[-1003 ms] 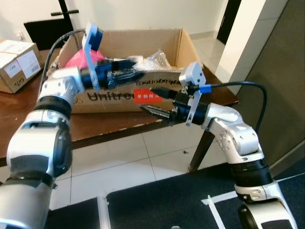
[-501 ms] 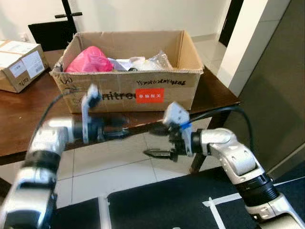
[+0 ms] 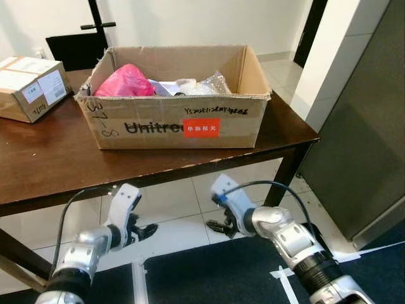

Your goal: Picking trash to rubbish bin

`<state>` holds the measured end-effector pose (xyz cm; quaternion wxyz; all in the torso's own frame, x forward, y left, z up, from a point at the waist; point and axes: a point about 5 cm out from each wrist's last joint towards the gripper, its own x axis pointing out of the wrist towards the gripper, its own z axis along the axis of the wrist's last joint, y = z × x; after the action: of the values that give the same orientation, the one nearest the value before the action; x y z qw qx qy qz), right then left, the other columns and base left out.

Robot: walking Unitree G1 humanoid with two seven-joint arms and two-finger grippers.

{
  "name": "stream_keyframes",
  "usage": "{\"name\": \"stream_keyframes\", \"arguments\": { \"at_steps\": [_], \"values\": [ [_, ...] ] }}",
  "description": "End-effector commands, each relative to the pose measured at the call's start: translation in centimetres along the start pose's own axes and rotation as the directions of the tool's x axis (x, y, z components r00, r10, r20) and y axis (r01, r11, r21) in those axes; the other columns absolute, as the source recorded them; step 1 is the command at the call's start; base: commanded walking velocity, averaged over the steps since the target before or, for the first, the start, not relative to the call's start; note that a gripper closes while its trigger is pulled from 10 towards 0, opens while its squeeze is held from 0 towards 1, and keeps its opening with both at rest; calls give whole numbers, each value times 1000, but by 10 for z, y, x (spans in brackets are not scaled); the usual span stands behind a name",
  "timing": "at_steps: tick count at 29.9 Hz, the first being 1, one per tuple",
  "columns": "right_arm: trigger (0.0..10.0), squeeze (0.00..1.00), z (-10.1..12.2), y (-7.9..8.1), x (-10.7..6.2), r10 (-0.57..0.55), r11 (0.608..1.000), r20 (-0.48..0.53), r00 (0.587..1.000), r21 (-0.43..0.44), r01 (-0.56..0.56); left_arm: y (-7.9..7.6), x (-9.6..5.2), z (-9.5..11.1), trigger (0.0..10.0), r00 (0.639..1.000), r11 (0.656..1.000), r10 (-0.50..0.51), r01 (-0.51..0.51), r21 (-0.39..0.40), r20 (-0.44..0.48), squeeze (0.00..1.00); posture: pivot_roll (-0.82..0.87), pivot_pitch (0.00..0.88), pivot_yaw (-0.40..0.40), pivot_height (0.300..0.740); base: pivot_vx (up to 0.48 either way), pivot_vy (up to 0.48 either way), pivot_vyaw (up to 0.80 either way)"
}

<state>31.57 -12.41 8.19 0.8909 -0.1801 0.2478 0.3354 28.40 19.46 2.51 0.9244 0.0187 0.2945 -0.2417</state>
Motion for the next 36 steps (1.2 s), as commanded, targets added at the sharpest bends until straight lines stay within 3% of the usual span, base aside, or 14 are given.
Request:
{"name": "stream_keyframes", "arguments": {
  "at_steps": [1, 6, 8, 10, 11, 12, 18, 20, 23, 25, 28, 33, 34, 36],
  "values": [
    [10000, 0, -6, -6, 3, -86, 994, -15, 996, 59, 87, 3, -3, -19, 10000, 995, 994, 90, -91, -52, -34, 0, -81, 135, 36, 740, 0, 0, 0],
    [10000, 0, -39, -3, 12, -193, 957, -176, 965, 182, 225, 5, -8, -53, 10000, 963, 963, 237, -249, -98, -126, 0, -78, 135, 36, 740, 0, 0, 0],
    [10000, 0, -60, 7, 14, -223, 964, -229, 948, 95, 250, 3, -10, -71, 10000, 944, 944, 286, -307, -123, -165, 0, -79, 133, 35, 740, 0, 0, 0],
    [10000, 0, -88, 16, 15, -232, 957, -289, 929, 102, 271, -1, -11, -86, 10000, 926, 929, 318, -347, -128, -202, 0, -71, 130, 31, 740, 0, 0, 0],
    [10000, 0, -88, 16, 15, -232, 957, -289, 929, 102, 271, -1, -11, -86, 10000, 926, 929, 318, -347, -128, -202, 0, -71, 130, 31, 740, 0, 0, 0],
    [10000, 0, -120, 27, 9, -239, 926, -363, 901, 195, 324, -6, -12, -96, 10000, 916, 922, 340, -369, -119, -212, 0, -69, 123, 26, 740, 0, 0, 0],
    [10000, 0, -161, 37, -6, -314, 848, -447, 838, 264, 459, -13, -12, -107, 10000, 898, 911, 368, -400, -97, -242, 0, -68, 118, 15, 740, 0, 0, 0],
    [10000, 0, -158, 36, -6, -328, 840, -417, 848, 282, 463, -15, -9, -104, 10000, 900, 912, 371, -400, -93, -229, 0, -74, 110, 15, 740, 0, 0, 0],
    [10000, 0, -150, 36, 0, -293, 870, -384, 876, 273, 411, -17, -5, -102, 10000, 900, 914, 378, -400, -68, -217, 0, -77, 107, 15, 740, 0, 0, 0],
    [10000, 0, -147, 36, 4, -252, 923, -427, 868, 165, 349, -18, -3, -100, 10000, 903, 916, 375, -396, -65, -209, 0, -78, 111, 18, 740, 0, 0, 0],
    [10000, 0, -136, 26, 7, -258, 957, -451, 854, -2, 289, -17, -2, -96, 10000, 906, 918, 376, -392, -53, -195, 0, -80, 109, 15, 740, 0, 0, 0],
    [10000, 0, -57, -13, 17, -256, 967, -246, 935, -52, 251, -17, 2, -87, 10000, 911, 918, 379, -392, -55, -162, 0, -87, 148, 14, 740, 0, 0, 0],
    [10000, 0, -57, -13, 17, -256, 967, -246, 935, -52, 251, -17, 2, -87, 10000, 911, 918, 379, -392, -55, -162, 0, -87, 148, 14, 740, 0, 0, 0],
    [10000, 0, -6, -17, 15, -150, 983, -103, 983, -118, 138, -17, 3, -84, 10000, 914, 921, 378, -388, -45, -148, 0, -93, 157, 21, 740, 0, 0, 0]
  ]
}}
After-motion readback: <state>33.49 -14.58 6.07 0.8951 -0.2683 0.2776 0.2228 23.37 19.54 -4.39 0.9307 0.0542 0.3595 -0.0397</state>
